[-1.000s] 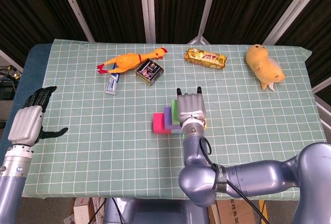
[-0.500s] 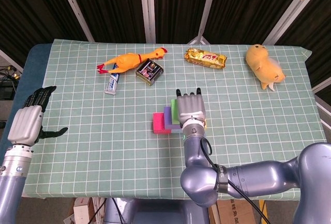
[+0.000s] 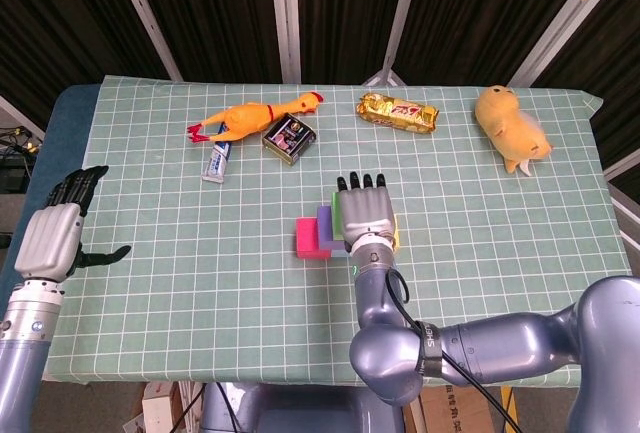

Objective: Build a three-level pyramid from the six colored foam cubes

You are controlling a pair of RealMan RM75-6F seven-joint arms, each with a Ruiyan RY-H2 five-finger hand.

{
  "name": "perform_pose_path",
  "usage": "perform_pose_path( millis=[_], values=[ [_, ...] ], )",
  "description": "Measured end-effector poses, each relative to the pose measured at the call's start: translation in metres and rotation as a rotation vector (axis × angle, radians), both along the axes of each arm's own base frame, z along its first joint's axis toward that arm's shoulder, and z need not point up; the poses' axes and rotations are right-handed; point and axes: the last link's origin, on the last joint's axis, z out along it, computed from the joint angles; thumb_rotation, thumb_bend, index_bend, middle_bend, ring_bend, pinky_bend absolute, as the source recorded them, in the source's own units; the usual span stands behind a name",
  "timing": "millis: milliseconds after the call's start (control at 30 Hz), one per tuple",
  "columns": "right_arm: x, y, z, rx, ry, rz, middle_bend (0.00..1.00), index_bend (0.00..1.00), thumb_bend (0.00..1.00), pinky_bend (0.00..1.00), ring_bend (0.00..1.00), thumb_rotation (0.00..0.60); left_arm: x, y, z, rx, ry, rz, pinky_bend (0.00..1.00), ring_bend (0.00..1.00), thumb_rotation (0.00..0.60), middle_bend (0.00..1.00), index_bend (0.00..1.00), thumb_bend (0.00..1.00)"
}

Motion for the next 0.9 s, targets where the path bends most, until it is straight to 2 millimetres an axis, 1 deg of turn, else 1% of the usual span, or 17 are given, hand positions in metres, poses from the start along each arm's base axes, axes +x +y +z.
perform_pose_path(
  millis=[167,267,400,467,600,733,900],
  values=[
    [0.003,0.004,0.003,-0.010,-0.012,0.030,0.00,0.00,0.32,0.00,0.00,0.600,0.000,0.000,0.002,0.006,-0.001,-0.002,0.08,0.02,0.600,0.04,0.00,0.10],
    [0.003,0.007,0.008,-0.023,-0.009,0.053,0.00,0.00,0.33,0.00,0.00,0.600,0.000,0.000,0.003,0.009,-0.001,-0.003,0.08,0.02,0.600,0.04,0.00,0.10],
    [-0.004,0.012,0.020,-0.046,0.001,0.072,0.00,0.00,0.33,0.00,0.00,0.600,0.000,0.000,0.003,0.010,-0.004,-0.004,0.08,0.02,0.600,0.04,0.00,0.10],
    [-0.012,0.016,0.029,-0.059,0.002,0.070,0.00,0.00,0.33,0.00,0.00,0.600,0.000,0.000,0.004,0.012,-0.005,-0.008,0.08,0.02,0.600,0.04,0.00,0.10],
    [-0.034,0.023,0.054,-0.102,-0.002,0.050,0.00,0.00,0.32,0.00,0.00,0.600,0.001,-0.002,0.005,0.018,-0.001,-0.018,0.08,0.02,0.600,0.04,0.00,0.11],
    [-0.068,0.026,0.082,-0.183,-0.009,0.016,0.00,0.00,0.32,0.00,0.00,0.600,0.001,-0.004,0.005,0.025,0.004,-0.025,0.08,0.02,0.600,0.04,0.00,0.11],
    [-0.111,0.030,0.096,-0.251,-0.037,-0.009,0.00,0.00,0.32,0.00,0.00,0.600,-0.002,-0.008,0.005,0.046,0.014,-0.034,0.08,0.02,0.600,0.03,0.00,0.10]
  ],
)
